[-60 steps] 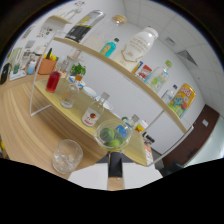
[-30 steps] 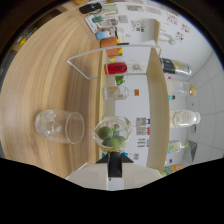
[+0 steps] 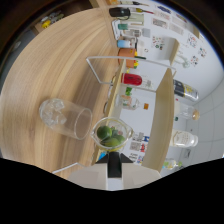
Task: Make me a cup of Mojito.
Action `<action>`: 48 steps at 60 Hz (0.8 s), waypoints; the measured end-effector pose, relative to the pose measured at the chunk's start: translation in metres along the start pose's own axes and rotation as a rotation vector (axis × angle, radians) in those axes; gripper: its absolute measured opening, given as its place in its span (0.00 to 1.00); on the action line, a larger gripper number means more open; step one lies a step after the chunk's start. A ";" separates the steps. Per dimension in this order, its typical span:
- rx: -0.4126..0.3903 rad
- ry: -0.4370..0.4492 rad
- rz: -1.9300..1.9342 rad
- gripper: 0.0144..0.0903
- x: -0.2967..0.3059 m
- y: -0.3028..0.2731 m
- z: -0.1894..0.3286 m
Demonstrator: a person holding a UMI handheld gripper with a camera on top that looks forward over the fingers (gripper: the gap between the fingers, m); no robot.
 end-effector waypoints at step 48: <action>-0.345 -0.132 1.730 0.02 -0.108 0.118 -0.057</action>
